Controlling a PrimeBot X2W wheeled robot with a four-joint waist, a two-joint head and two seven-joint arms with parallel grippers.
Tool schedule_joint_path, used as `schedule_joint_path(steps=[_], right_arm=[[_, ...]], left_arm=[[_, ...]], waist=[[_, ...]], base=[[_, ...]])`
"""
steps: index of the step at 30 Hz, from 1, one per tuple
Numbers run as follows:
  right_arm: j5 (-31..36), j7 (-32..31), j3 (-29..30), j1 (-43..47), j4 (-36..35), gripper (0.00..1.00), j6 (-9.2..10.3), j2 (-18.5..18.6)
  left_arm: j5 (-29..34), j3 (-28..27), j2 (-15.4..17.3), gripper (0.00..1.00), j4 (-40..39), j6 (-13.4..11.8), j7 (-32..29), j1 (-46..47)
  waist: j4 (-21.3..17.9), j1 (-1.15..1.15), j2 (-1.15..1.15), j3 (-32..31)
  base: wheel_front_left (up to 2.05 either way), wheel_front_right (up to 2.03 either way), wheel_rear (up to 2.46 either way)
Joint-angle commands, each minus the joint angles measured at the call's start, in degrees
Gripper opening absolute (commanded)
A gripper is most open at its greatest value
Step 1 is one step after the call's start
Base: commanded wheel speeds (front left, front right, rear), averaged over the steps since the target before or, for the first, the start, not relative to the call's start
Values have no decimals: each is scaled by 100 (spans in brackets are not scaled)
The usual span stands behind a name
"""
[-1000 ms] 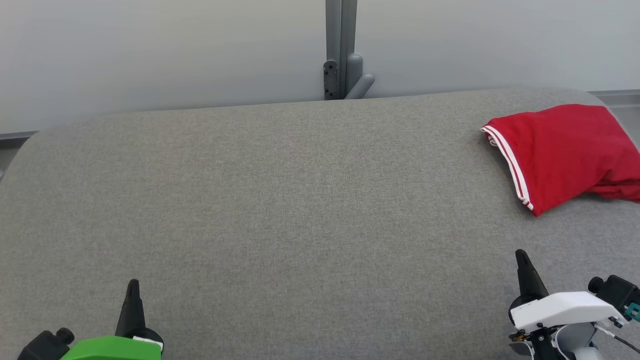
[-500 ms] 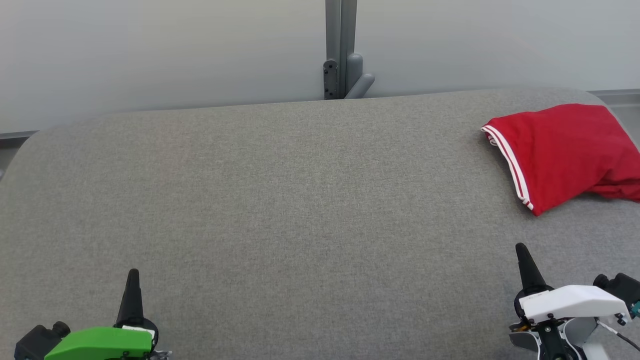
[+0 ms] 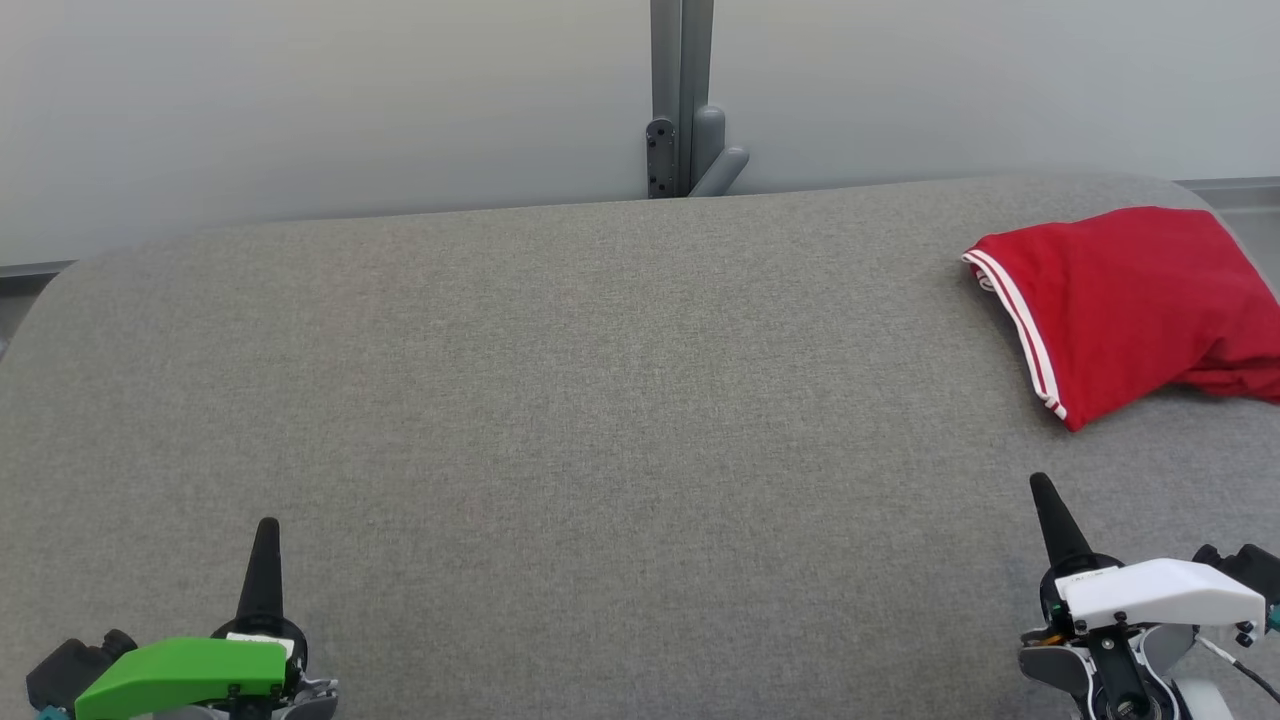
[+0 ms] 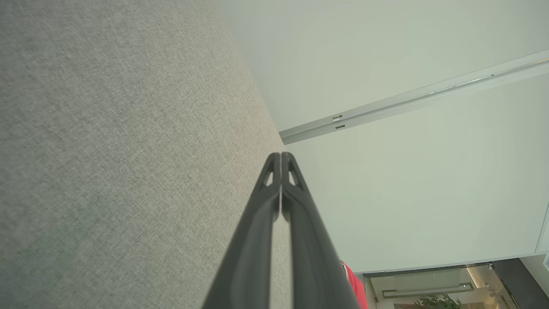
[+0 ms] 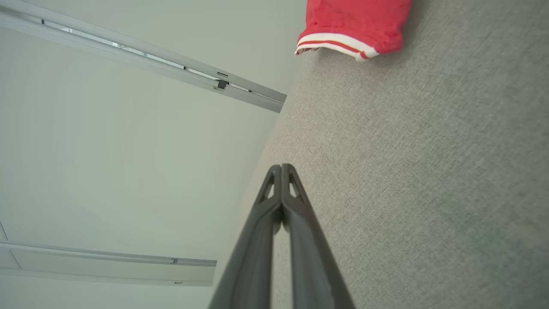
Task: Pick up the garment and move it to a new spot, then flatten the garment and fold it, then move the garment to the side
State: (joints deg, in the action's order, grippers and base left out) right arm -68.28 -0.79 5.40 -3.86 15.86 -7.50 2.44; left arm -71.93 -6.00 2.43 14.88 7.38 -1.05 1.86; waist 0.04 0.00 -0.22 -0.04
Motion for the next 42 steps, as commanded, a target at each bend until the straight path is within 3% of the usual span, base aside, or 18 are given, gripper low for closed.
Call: schedule_joint_path(steps=[1,42], right_arm=[[-128,-31,21,-99,-65,0,-1,39],[-2208,-529,103,-240,-201,0,0,55]], left_arm=[[-113,-25,47,0,-50,12,-27,127],[-1872,-67,62,0,-91,18,-526,438]], waist=[[0,0,13,0],[-4,0,21,18]], base=[[0,0,0],[0,0,0]])
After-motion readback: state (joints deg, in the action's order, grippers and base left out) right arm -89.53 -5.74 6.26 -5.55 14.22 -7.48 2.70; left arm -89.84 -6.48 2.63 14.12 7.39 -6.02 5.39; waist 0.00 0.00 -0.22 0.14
